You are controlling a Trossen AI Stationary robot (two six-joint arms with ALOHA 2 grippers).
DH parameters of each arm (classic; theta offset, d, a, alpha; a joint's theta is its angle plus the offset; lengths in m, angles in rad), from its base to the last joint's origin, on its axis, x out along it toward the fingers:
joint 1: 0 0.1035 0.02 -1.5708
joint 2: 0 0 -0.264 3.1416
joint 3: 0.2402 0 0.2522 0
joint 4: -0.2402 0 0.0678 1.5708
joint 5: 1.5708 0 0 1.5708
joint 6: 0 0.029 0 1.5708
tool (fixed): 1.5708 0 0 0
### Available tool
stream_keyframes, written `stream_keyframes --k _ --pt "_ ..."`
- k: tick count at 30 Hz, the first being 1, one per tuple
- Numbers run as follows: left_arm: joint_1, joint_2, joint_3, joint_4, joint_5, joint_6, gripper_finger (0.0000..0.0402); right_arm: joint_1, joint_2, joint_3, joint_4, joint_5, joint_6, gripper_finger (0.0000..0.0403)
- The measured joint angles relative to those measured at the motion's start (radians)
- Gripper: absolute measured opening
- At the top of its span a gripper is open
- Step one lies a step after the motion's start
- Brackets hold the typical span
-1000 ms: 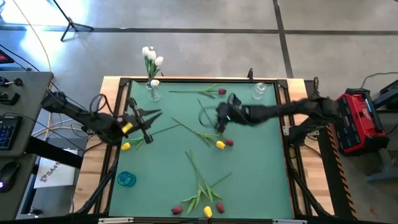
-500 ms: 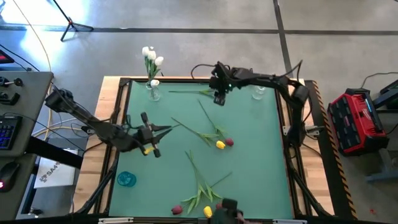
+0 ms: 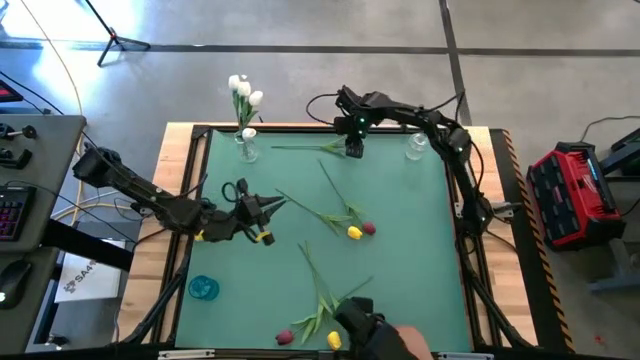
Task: Sort flowers into vase by color
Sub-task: Put the red flower into the right transparent vase
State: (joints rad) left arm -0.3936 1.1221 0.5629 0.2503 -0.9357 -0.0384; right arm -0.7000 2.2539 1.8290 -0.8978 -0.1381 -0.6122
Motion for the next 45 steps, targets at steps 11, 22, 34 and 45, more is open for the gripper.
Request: stream_keyframes --k 11,22,34,45 --pt "0.065 0.057 0.0 0.002 0.018 -0.014 0.0035 -0.022 0.097 0.089 -0.134 0.007 -0.017 0.0104" --pt "0.104 0.07 0.0 0.0 0.096 0.027 0.0035 -0.015 0.07 0.132 -0.405 0.023 0.074 0.0016" --pt "0.146 0.202 -0.001 0.057 0.173 0.144 0.0097 0.064 -0.15 0.12 -0.67 -0.208 0.311 0.0003" --pt "0.22 0.278 0.017 0.212 0.148 0.344 0.0208 0.264 -0.279 0.119 -0.674 -0.213 0.498 0.0004"
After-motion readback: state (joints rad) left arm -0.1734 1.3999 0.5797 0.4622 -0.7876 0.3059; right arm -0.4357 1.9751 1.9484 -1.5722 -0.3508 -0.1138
